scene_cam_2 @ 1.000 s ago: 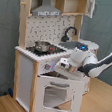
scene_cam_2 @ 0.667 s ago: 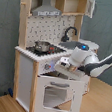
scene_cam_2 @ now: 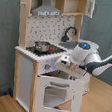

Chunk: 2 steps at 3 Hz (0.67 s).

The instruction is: Play with the kitchen

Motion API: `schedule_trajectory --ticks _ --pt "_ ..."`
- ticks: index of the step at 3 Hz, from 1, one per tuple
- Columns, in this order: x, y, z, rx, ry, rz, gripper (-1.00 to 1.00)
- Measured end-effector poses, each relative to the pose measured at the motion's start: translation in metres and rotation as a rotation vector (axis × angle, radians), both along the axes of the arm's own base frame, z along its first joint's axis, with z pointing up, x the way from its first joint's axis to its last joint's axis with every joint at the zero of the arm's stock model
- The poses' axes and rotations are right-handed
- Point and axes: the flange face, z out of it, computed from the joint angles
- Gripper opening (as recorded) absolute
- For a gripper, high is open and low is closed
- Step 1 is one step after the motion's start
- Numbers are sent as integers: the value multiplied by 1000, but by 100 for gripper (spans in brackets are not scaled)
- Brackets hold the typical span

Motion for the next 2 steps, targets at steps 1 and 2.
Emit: schedule_trajectory --ticks 1,2 --pt "-4 0 11 -49 -28 -9 100" --pt "-7 -3 20 -106 -58 -21 100"
